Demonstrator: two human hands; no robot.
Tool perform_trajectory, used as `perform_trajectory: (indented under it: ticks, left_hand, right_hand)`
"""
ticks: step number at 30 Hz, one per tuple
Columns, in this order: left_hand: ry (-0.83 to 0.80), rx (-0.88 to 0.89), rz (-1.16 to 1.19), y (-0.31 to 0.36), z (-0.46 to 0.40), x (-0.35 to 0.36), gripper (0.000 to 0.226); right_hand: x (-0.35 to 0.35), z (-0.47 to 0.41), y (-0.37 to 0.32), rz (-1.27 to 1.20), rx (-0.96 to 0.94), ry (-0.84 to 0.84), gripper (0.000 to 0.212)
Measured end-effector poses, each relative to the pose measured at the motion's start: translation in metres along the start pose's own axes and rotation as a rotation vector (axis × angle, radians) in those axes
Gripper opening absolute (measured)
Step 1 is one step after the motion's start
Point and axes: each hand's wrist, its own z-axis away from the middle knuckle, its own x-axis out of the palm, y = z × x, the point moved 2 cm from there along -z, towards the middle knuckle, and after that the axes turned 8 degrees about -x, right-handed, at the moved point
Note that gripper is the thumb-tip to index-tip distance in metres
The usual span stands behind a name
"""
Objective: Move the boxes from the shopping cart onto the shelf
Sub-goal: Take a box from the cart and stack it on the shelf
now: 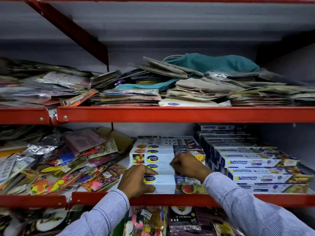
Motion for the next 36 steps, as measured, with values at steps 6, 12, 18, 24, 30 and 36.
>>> perform_trajectory:
  ticks: [6, 12, 18, 24, 30, 36]
  left_hand:
    - [0.062, -0.018, 0.052, -0.007, -0.015, 0.023, 0.059]
    - [0.142, 0.075, -0.012, -0.013, -0.008, 0.043, 0.048]
    - [0.154, 0.125, -0.04, -0.012, -0.008, 0.047, 0.047]
    - [0.148, 0.11, -0.016, -0.013, -0.01, 0.048, 0.047]
    - [0.15, 0.099, -0.247, -0.013, 0.001, 0.052, 0.054]
    - [0.252, 0.194, -0.233, -0.001, 0.074, 0.061, 0.06]
  right_hand:
    - [0.011, 0.032, 0.01, -0.012, -0.066, -0.034, 0.036]
    - [0.033, 0.047, 0.021, 0.048, -0.028, 0.012, 0.053]
    - [0.03, 0.046, 0.023, 0.036, -0.019, 0.018, 0.048]
    - [0.03, 0.047, 0.022, 0.057, -0.022, 0.022, 0.047]
    - [0.029, 0.056, 0.011, 0.176, -0.039, -0.019, 0.055]
    - [0.051, 0.109, -0.024, 0.199, -0.078, 0.119, 0.067]
